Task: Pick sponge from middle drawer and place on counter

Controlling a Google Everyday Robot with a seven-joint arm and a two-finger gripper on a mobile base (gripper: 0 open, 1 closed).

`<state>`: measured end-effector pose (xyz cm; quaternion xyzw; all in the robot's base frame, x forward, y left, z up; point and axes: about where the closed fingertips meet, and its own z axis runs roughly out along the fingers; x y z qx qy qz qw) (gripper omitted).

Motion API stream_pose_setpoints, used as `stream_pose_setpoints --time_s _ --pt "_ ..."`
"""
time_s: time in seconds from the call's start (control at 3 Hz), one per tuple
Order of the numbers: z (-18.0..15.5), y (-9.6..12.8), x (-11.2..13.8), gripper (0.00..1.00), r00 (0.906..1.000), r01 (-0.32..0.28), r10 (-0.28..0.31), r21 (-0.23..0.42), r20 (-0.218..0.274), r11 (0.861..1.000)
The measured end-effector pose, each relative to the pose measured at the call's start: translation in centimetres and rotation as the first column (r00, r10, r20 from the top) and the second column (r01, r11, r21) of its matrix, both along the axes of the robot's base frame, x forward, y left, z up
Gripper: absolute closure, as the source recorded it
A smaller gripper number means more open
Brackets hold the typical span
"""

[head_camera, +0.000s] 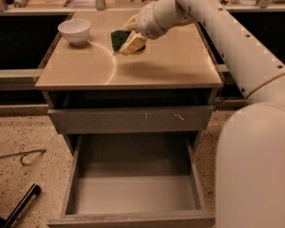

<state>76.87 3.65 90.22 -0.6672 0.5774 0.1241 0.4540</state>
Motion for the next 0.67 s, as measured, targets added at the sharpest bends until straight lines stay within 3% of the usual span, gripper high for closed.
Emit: stream_pose_setpoints --time_s 0.33,0.67 --pt "-4.6 -0.7 2.2 1.0 0.9902 0.044 -0.043 0.008 -0.133 0.999" --pt "-8.2 -1.2 2.8 1.0 0.9655 0.062 -0.064 -0.016 -0.253 0.998"
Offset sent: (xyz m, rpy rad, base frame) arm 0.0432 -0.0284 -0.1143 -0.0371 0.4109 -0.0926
